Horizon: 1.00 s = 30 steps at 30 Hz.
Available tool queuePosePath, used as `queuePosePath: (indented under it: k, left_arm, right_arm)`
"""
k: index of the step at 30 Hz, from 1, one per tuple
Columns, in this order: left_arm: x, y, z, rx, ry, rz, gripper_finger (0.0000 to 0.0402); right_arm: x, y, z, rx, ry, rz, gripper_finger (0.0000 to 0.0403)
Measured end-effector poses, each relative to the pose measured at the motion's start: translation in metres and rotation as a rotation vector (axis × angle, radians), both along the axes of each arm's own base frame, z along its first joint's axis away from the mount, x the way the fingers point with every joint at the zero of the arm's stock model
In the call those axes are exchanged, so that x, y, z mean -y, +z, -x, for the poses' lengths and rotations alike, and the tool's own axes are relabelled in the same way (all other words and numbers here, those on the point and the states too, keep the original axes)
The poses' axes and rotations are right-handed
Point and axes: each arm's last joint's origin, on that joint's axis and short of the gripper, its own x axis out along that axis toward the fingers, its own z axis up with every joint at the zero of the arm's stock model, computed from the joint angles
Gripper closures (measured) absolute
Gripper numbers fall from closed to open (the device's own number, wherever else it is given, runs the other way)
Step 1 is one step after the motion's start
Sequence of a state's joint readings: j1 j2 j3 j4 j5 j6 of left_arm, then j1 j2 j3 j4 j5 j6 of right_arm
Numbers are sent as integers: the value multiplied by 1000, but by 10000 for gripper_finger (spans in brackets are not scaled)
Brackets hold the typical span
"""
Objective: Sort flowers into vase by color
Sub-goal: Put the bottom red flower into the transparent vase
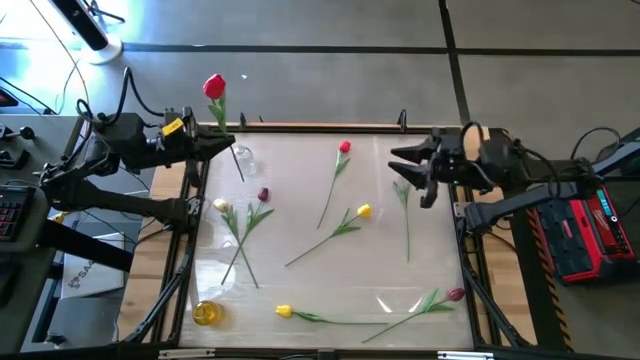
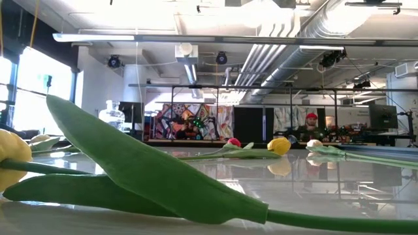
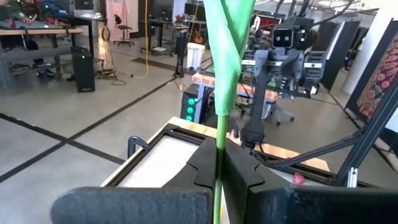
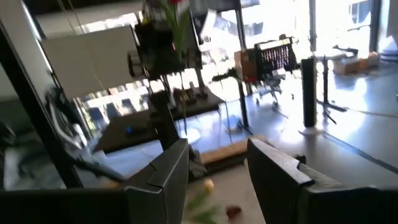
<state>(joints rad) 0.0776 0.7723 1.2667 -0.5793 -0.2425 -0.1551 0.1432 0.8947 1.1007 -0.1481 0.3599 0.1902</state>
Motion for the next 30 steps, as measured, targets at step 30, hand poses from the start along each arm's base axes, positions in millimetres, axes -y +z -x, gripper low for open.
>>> queuePosePath:
  k: [30]
  left_arm:
    - [-7, -15, -51, 56, 104, -109, 401]
  right_arm:
    - [5, -4, -1, -103, -4, 45, 250]
